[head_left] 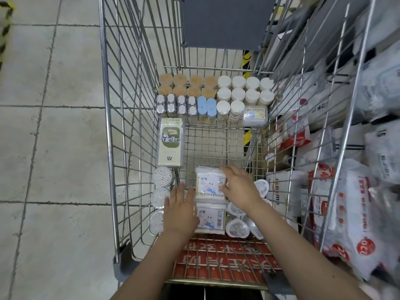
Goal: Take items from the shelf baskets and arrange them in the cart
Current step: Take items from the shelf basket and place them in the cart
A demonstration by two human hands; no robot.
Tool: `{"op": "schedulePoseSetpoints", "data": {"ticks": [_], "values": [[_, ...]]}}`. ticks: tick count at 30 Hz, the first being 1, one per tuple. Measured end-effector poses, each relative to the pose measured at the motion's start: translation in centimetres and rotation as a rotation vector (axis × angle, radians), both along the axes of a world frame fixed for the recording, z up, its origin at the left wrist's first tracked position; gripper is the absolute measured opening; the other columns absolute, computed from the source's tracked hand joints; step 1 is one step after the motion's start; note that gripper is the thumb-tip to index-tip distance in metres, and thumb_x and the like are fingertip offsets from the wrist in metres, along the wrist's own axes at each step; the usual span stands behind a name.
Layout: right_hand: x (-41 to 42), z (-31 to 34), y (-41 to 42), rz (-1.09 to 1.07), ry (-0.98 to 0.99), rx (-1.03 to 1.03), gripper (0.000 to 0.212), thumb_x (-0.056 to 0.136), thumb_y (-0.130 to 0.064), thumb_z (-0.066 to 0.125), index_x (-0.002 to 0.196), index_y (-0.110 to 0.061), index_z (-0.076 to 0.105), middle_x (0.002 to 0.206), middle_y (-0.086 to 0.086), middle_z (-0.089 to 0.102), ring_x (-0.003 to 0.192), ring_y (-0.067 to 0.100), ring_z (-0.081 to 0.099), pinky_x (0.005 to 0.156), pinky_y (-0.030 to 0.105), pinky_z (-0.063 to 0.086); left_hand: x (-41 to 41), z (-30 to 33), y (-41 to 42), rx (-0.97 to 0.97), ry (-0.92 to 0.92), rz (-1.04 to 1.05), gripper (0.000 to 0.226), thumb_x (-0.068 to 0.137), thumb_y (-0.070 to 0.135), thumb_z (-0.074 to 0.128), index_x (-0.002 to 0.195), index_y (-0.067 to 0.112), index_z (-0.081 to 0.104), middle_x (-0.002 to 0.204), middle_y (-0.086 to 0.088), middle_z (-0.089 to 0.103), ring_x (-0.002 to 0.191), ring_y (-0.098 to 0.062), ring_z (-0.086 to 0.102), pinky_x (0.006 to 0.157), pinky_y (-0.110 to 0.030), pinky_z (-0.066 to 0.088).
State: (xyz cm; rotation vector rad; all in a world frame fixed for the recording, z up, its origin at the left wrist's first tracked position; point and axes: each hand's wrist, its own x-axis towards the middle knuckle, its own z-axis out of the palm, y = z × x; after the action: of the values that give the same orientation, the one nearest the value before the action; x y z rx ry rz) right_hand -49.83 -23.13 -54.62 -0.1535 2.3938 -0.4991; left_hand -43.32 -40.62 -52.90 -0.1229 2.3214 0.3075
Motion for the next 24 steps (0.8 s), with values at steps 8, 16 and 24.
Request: {"op": "schedulePoseSetpoints", "data": {"ticks": [8,16,24], "values": [[6.2,8.7,0.6,-0.242,0.018,-0.105,0.046,0.097,-0.022,0.05,0.141,-0.015,0.042,0.142,0.006,0.047,0.126,0.026,0.047,0.099,0.032,0.038,0.0,8.2,-2.2,0.152,0.014,-0.063,0.05,0.095,0.028,0.049,0.142,0.016,0.037,0.138,-0.008,0.046,0.122,-0.024,0.046,0.095,-0.033,0.043],[15.2,18.1,-1.3,-0.654,0.072,-0.215,0.031,0.096,-0.023,0.054,0.127,-0.019,0.057,0.124,-0.001,0.061,0.112,0.019,0.058,0.095,0.034,0.046,2.0,19.3,-6.8,0.329,0.048,-0.232,0.038,0.095,0.031,0.05,0.132,0.02,0.051,0.129,0.002,0.057,0.114,-0.014,0.054,0.084,-0.021,0.04],[24.3,25.5,-5.3,-0.914,0.323,-0.357,0.026,0.094,-0.014,0.055,0.108,-0.035,0.058,0.101,-0.027,0.057,0.096,-0.02,0.051,0.076,-0.004,0.032,2.4,27.1,-10.1,0.389,0.198,-0.351,0.035,0.096,0.029,0.054,0.129,0.019,0.055,0.125,0.004,0.06,0.111,-0.011,0.055,0.085,-0.02,0.04]]}}
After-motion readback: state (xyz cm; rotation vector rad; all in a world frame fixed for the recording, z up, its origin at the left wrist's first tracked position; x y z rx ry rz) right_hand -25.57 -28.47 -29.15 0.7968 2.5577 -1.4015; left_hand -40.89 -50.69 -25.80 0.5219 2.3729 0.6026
